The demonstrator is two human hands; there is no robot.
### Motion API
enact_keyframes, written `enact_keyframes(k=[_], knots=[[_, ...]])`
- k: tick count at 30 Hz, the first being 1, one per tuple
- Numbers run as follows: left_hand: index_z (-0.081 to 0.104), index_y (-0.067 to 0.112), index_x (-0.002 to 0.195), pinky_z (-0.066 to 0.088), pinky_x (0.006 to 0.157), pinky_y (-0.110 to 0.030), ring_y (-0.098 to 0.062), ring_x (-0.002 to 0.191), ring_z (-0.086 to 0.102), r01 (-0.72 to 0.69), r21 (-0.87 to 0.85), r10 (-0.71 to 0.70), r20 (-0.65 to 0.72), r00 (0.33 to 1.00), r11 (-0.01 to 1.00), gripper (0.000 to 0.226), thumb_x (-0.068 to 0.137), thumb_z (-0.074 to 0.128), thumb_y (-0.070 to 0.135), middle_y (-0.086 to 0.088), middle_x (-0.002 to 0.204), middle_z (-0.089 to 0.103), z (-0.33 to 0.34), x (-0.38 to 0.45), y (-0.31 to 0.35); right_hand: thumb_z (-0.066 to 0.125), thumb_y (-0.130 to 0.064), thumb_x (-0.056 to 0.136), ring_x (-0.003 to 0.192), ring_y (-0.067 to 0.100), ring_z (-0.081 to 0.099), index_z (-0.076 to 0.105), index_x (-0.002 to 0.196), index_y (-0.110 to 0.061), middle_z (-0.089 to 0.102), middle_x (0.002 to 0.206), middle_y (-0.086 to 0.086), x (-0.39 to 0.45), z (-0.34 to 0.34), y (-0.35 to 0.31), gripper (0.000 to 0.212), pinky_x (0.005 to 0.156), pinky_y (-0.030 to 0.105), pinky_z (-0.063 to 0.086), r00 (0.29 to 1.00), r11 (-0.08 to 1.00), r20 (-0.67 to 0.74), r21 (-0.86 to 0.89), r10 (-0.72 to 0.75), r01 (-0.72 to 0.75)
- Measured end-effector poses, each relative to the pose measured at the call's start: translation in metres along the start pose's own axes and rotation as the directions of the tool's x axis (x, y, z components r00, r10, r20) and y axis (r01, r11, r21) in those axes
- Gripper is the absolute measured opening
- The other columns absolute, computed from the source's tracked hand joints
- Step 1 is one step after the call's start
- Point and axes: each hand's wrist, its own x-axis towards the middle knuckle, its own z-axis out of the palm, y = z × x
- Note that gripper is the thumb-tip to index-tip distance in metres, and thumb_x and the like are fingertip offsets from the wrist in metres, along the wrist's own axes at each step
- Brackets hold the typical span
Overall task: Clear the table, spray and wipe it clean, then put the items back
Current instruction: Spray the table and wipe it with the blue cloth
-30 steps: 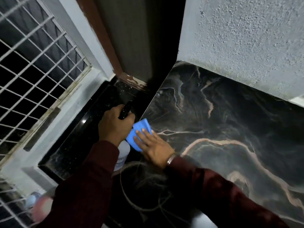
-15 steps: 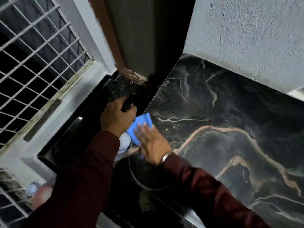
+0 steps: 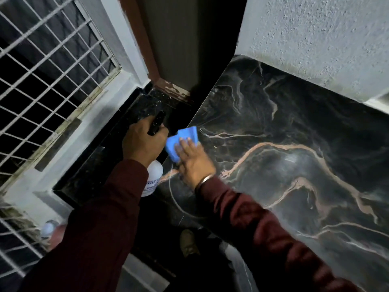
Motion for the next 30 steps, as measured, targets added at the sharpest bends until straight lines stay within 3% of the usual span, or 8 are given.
enact_keyframes(k=[3,6,10,13,17,21,27,30], knots=[[0.065,0.018,0.087,0.053,0.075,-0.041,-0.037,0.088,0.064,0.009,-0.002,-0.009,-0.006,1.000,1.000,0.029,0.079,0.052,0.042,-0.011,0.083,0.069,-0.002,-0.004,0.002,0.038,-0.033,0.088,0.139,0.029,0.036,0.040,0.143,-0.017,0.038,0.150,0.007,-0.065,0.015,-0.040,0.057,0.114,0.045,0.025,0.953,0.954,0.059,0.063,-0.298,0.294],[0.067,0.019,0.091,0.052,0.076,-0.039,-0.036,0.089,0.065,0.002,-0.021,-0.003,-0.019,1.000,1.000,0.027,0.080,0.054,0.041,-0.010,0.087,0.071,-0.002,-0.008,0.002,0.047,-0.037,0.088,0.137,0.022,0.039,0.040,0.143,-0.022,0.041,0.149,0.001,-0.099,0.007,0.010,0.057,0.114,0.042,0.025,0.921,0.924,0.081,0.001,-0.382,0.383],[0.064,0.023,0.085,0.054,0.075,-0.042,-0.035,0.085,0.065,0.032,-0.049,-0.033,-0.033,0.999,0.998,0.025,0.078,0.051,0.044,-0.008,0.084,0.071,-0.006,-0.015,-0.008,0.032,-0.036,0.088,0.134,0.037,0.040,0.041,0.142,-0.011,0.040,0.148,0.013,-0.049,-0.014,0.084,0.060,0.108,0.053,0.034,0.996,0.997,-0.052,-0.033,0.066,-0.068],[0.064,0.022,0.085,0.053,0.074,-0.041,-0.035,0.086,0.064,0.044,-0.039,-0.046,-0.045,0.998,0.998,0.026,0.079,0.051,0.043,-0.008,0.084,0.070,-0.009,-0.022,-0.017,0.019,-0.039,0.086,0.141,0.040,0.027,0.036,0.145,-0.010,0.031,0.153,0.017,-0.011,-0.014,0.032,0.068,0.114,0.052,0.020,0.977,0.977,-0.040,0.055,0.209,-0.207],[0.071,0.018,0.099,0.052,0.081,-0.043,-0.038,0.096,0.063,0.058,-0.020,-0.059,-0.078,0.995,0.998,0.028,0.083,0.057,0.037,-0.013,0.095,0.072,-0.013,-0.027,-0.020,0.043,-0.033,0.086,0.138,0.034,0.036,0.046,0.139,-0.012,0.040,0.148,0.013,-0.036,0.021,-0.061,0.056,0.112,0.050,0.028,0.988,0.987,0.002,0.033,-0.157,0.157],[0.069,0.018,0.092,0.052,0.079,-0.042,-0.037,0.091,0.064,0.063,-0.045,-0.067,-0.086,0.994,0.997,0.026,0.083,0.056,0.038,-0.010,0.088,0.071,-0.013,-0.025,-0.018,0.038,-0.036,0.091,0.138,0.021,0.039,0.045,0.140,-0.021,0.042,0.148,0.000,-0.092,0.022,-0.052,0.052,0.114,0.040,0.029,0.944,0.945,0.068,0.075,-0.323,0.318],[0.064,0.021,0.084,0.049,0.072,-0.037,-0.034,0.086,0.064,0.034,-0.060,-0.037,-0.059,0.998,0.998,0.017,0.085,0.055,0.036,-0.008,0.085,0.070,-0.011,-0.039,-0.024,0.032,-0.034,0.091,0.131,0.036,0.045,0.048,0.137,-0.009,0.048,0.142,0.015,-0.053,-0.016,0.048,0.055,0.106,0.053,0.038,0.989,0.991,-0.075,0.008,0.131,-0.131],[0.066,0.019,0.091,0.051,0.075,-0.039,-0.036,0.089,0.065,0.038,-0.051,-0.041,-0.050,0.998,0.998,0.025,0.084,0.052,0.038,-0.010,0.087,0.071,-0.007,-0.048,-0.026,0.030,-0.033,0.087,0.131,0.040,0.043,0.048,0.137,-0.005,0.046,0.143,0.018,-0.047,-0.013,0.017,0.060,0.107,0.054,0.035,0.985,0.987,-0.067,0.022,0.161,-0.160]])
